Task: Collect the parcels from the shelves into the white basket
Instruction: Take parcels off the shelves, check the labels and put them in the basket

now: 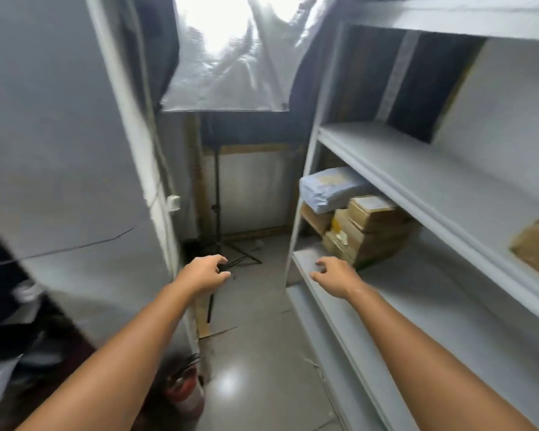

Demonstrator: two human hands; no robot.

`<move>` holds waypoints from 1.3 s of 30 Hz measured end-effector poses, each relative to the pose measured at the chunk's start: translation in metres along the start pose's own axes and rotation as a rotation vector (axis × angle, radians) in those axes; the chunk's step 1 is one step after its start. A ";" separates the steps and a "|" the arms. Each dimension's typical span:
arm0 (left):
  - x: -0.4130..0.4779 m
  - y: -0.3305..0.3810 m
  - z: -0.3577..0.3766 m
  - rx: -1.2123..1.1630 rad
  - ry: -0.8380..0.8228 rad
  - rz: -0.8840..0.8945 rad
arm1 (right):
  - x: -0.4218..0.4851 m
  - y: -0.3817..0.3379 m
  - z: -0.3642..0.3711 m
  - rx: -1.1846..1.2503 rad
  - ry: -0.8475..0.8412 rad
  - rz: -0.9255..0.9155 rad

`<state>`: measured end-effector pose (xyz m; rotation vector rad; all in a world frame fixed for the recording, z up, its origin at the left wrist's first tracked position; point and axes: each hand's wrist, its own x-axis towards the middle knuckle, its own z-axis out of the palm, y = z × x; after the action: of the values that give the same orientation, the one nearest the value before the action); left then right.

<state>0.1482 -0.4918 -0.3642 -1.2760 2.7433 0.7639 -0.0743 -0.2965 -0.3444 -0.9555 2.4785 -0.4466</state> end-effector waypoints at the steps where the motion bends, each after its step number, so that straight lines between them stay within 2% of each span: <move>1: 0.004 0.007 0.002 0.018 -0.015 0.024 | 0.000 0.007 -0.002 0.023 0.006 0.023; 8: 0.115 0.119 0.040 0.040 -0.118 0.215 | 0.057 0.096 -0.044 0.235 0.191 0.218; 14: 0.186 0.194 0.055 0.013 -0.156 0.346 | 0.105 0.128 -0.077 0.490 0.386 0.298; 21: 0.269 0.253 0.061 -0.237 -0.177 0.478 | 0.166 0.130 -0.095 0.688 0.588 0.370; 27: 0.325 0.291 0.088 -0.518 -0.268 0.479 | 0.217 0.125 -0.086 0.801 0.712 0.418; 34: 0.350 0.309 0.114 -0.578 -0.346 0.566 | 0.244 0.118 -0.070 0.935 0.812 0.449; 39: 0.345 0.303 0.106 -0.647 -0.411 0.543 | 0.234 0.113 -0.070 1.030 0.798 0.415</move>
<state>-0.3203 -0.5263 -0.4057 -0.2830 2.5654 1.8195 -0.3269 -0.3690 -0.4025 0.2129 2.3539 -1.9559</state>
